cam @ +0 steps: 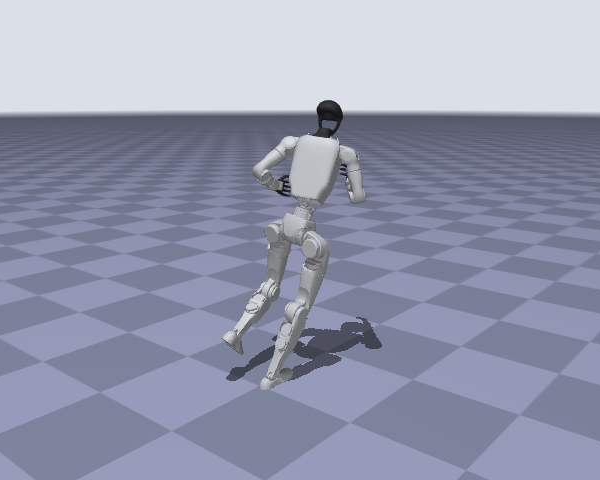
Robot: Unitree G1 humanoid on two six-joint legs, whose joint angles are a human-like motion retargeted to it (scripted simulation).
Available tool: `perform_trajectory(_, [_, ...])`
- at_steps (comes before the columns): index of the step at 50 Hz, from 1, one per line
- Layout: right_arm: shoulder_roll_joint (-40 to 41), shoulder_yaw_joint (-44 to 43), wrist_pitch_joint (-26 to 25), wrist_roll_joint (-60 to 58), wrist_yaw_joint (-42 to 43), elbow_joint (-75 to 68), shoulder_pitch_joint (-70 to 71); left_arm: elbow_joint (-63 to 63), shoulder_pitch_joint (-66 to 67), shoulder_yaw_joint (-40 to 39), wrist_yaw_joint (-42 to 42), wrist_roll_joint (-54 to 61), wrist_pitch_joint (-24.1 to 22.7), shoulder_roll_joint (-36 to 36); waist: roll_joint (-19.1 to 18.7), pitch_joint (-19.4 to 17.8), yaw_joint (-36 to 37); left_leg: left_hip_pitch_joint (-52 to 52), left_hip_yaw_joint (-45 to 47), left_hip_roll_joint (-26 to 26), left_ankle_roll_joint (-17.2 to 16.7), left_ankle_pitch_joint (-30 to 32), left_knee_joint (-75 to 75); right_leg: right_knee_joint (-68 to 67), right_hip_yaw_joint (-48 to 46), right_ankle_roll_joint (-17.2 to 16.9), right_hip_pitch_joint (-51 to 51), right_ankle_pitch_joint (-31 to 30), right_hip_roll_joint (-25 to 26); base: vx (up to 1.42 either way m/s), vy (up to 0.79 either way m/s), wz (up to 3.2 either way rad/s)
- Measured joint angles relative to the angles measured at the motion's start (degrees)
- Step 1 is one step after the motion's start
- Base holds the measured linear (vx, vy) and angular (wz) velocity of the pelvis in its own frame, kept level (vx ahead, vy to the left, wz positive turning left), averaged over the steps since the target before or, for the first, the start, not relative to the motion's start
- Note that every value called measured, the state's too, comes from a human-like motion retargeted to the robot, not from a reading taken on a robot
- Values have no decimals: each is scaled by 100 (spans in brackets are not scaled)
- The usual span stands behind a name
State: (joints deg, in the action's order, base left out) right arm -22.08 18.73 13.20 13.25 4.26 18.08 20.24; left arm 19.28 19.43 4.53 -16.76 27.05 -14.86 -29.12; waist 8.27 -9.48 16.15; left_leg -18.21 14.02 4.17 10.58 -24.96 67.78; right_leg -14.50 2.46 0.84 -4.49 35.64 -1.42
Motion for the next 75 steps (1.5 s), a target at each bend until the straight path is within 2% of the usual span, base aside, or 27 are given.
perform_trajectory(5, [888, 120, 102, 751, 198, 1042, 226, 374, 1251, -970, 353, -156, -136, -939, 992, 164, 1172, -525, 470, -496, -191, -234, -2496, 1037, 721, -1103, 649, -2340, -736, 91, 12, -206])
perform_trajectory(8, [877, 390, 103, 945, -345, 1379, 155, 313, 1118, -1061, 888, -438, -64, -1149, 964, 163, 1214, -54, 1256, -443, -648, -114, -4924, 1458, 956, -1398, 1210, -3623, -706, 93, 28, -119])
perform_trajectory(10, [770, 617, 104, 966, -653, 1446, -177, 291, 692, -836, 1379, -257, 9, -1101, 513, -59, 908, 512, 1501, -368, -1079, 96, -6025, 1494, 881, -1172, 1934, -3945, -433, 93, 34, -16])
perform_trajectory(14, [276, 633, 88, 845, -849, 984, -1479, -12, -903, 337, 1492, -390, 142, -829, -447, -814, -189, 1500, 626, 89, -1195, -103, -5316, -983, -441, -308, 2409, -2864, -3, 88, 33, 75])
perform_trajectory(15, [176, 581, 80, 730, -788, 678, -1781, -213, -1494, 746, 1316, -689, 124, -760, -513, -917, -439, 1582, 456, 184, -1094, -432, -4881, -2010, -765, -110, 2108, -2387, -68, 81, 28, 41])
perform_trajectory(17, [67, 458, -31, -129, -729, -258, -2103, -599, -3049, 1566, 579, -1146, -75, -549, -58, -508, -784, 909, 410, -113, -478, -1006, -4061, -4417, -766, -28, 225, -1482, -613, 79, 24, 14])
perform_trajectory(19, [-242, 167, -119, -406, -1073, -615, -2647, -494, -4267, 1800, 521, -1739, -126, -417, -154, -477, -1315, 1174, 348, -76, -780, -1050, -4098, -4718, -757, 305, -298, -1032, -441, 84, 24, 57])
perform_trajectory(22, [-1020, -362, -131, 355, -1602, -374, -3530, -168, -5858, 1961, 460, -1795, -243, 190, -556, -121, -2312, 1385, -76, -62, -1032, -641, -4539, -3922, -1236, 191, -1069, -890, -257, 93, 19, 133])
perform_trajectory(25, [-1713, -720, -307, 2407, -1826, 85, -4303, 113, -6732, 2205, -386, -2258, -82, 828, -1048, 241, -3345, 1586, -619, -89, -1115, 278, -5108, -1396, -1742, -172, -1299, -1600, -104, 105, 2, 154])
perform_trajectory(28, [-1953, -1110, -471, 2076, -1942, 183, -4461, 658, -6774, 2205, -45, -1959, -186, 1079, -983, 320, -3947, 2261, -986, -375, -1196, 1281, -5611, 813, -1957, -702, -1140, -2173, -212, 114, -17, 84])
perform_trajectory(30, [-1795, -1383, -585, 1640, -2053, 220, -4446, 1115, -6372, 1953, 371, -1870, -203, 1044, -836, 262, -3992, 2966, -1153, -490, -1213, 1866, -6017, 1288, -2142, -1049, -1026, -2111, -235, 117, -22, -33])
perform_trajectory(33, [-1208, -1307, -534, 1096, -1545, 86, -3867, 1668, -5241, 1387, 517, -926, -223, 947, -592, -171, -3465, 3655, -1081, -733, -844, 2148, -5359, 1027, -1861, -919, -512, -2061, -242, 111, -15, -146])
perform_trajectory(35, [-874, -845, -364, 931, -750, -267, -3045, 1576, -4300, 985, 711, -47, -266, 999, -567, -400, -3051, 3157, -706, -759, -668, 1713, -3434, 593, -1473, -520, -261, -1744, -277, 102, -2, -166])
perform_trajectory(37, [-692, -337, -263, 907, -113, -680, -1950, 962, -3299, 586, 649, 430, -192, 1040, -897, -426, -2633, 1973, -353, -269, -556, 954, -1177, -148, -1199, -62, -470, -1021, -69, 95, 5, -137])
perform_trajectory(41, [-194, 209, -295, 547, -65, -430, 32, -244, -1462, 210, 595, 278, -23, 554, -929, -310, -1580, 168, -232, 5, 172, -1, 523, -730, -754, -75, -480, -437, -69, 102, 7, -108])
perform_trajectory(45, [486, 537, -128, 343, -67, 536, 806, 284, 130, -73, 735, 447, -368, -808, 23, 165, -240, -727, 277, -374, 293, -165, -1254, 79, -302, -650, -15, -1275, -653, 119, 12, -95])
perform_trajectory(48, [671, 954, -5, 1011, -424, 1047, 620, 706, 1112, -620, 804, 672, -407, -1252, 309, 264, 659, -181, 853, -459, -334, 282, -4469, 710, 86, -873, 593, -2535, -763, 125, 31, -133])
perform_trajectory(50, [652, 1180, -23, 1378, -908, 1254, 244, 899, 1515, -892, 1008, 754, -358, -1066, 20, 186, 903, 339, 1119, -319, -956, 480, -6060, 1131, 316, -832, 1347, -3292, -557, 124, 46, -68])
perform_trajectory(52, [486, 1251, -130, 1356, -1375, 1288, -309, 989, 1400, -831, 1185, 669, -244, -672, -417, -63, 680, 687, 1055, -199, -1302, 630, -6353, 1106, 346, -605, 2105, -3611, -344, 119, 46, 70])
perform_trajectory(55, [259, 1104, -156, 1131, -1477, 961, -1350, 821, 392, -241, 1306, 252, -46, -125, -983, -618, 108, 1227, 518, 23, -1328, 336, -5463, -575, -175, -267, 2478, -3075, -68, 111, 38, 144])
perform_trajectory(58, [188, 784, -180, 741, -860, 264, -2187, 176, -1740, 722, 847, -179, -51, 566, -814, -764, -306, 1193, 162, -174, -865, -638, -4340, -3683, -501, -61, 1068, -1790, -407, 103, 26, 99])
perform_trajectory(61, [-254, 248, -128, 748, -1166, 242, -2883, 142, -3872, 822, 541, -203, -336, 1084, -696, -351, -1046, 1073, -112, -394, -631, -890, -4174, -4888, -515, 121, -563, -1122, -433, 104, 19, 95])
perform_trajectory(65, [-1326, -493, -222, 2654, -1751, 917, -3867, 177, -5925, 403, -103, -1398, -132, 1176, -1315, 278, -2480, 1479, -746, -264, -967, -38, -4964, -2944, -1418, -21, -1433, -1402, -271, 116, 9, 156])
perform_trajectory(67, [-1720, -708, -218, 2655, -1658, 936, -4102, 338, -6443, 492, -802, -1465, -225, 1129, -1506, 394, -3039, 1859, -993, -326, -1037, 672, -5361, -1001, -1821, -211, -1323, -1894, -292, 128, -11, 133])
perform_trajectory(70, [-1983, -858, -235, 2207, -1330, 771, -4137, 630, -6740, 845, -1316, -1177, -468, 1063, -1447, 301, -3660, 2833, -1314, -502, -1186, 1688, -6005, 1140, -1999, -889, -1074, -2287, -366, 137, -25, 90])
perform_trajectory(73, [-1872, -713, -348, 1300, -1275, 487, -3646, 1042, -5982, 869, -282, -556, -379, 1005, -1169, -108, -3834, 3750, -1394, -542, -1109, 2214, -5737, 1344, -1859, -1208, -688, -2269, -412, 134, -29, -9])
perform_trajectory(75, [-1763, -324, -495, 727, -1269, 121, -2901, 1125, -5057, 766, 454, -377, -198, 971, -974, -330, -3742, 3703, -1165, -652, -932, 2068, -4369, 970, -1710, -922, -318, -2285, -533, 123, -23, -95])
